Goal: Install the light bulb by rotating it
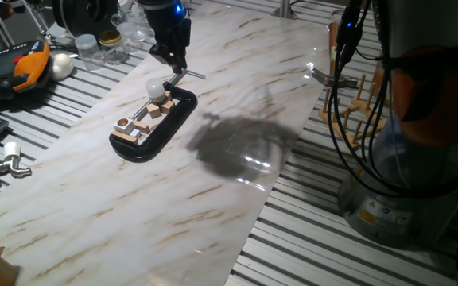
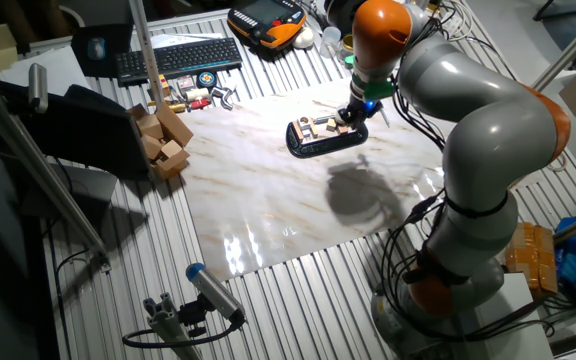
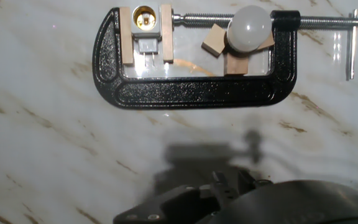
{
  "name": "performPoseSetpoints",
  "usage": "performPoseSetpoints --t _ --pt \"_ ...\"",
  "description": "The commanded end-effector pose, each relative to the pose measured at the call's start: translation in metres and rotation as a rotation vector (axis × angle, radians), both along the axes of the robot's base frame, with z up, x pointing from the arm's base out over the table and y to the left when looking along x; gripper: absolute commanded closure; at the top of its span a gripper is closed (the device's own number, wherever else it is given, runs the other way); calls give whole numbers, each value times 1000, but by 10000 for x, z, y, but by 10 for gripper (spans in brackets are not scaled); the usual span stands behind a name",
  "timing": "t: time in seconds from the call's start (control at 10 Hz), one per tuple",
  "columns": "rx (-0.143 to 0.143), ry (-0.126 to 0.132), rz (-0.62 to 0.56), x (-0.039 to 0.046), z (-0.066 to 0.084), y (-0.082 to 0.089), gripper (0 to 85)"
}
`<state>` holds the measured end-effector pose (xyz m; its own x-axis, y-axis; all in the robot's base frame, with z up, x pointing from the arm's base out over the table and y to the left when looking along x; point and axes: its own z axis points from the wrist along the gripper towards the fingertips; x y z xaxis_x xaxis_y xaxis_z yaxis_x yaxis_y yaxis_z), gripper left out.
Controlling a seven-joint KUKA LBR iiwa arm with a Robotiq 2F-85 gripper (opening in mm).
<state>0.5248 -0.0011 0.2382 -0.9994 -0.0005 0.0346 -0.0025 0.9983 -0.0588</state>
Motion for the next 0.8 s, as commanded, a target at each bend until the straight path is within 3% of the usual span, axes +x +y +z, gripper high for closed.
performPoseSetpoints --t 0.0,0.7 --pt "1 -10 0 28 -17 -26 850" --pt "11 -19 -10 144 -185 -97 850"
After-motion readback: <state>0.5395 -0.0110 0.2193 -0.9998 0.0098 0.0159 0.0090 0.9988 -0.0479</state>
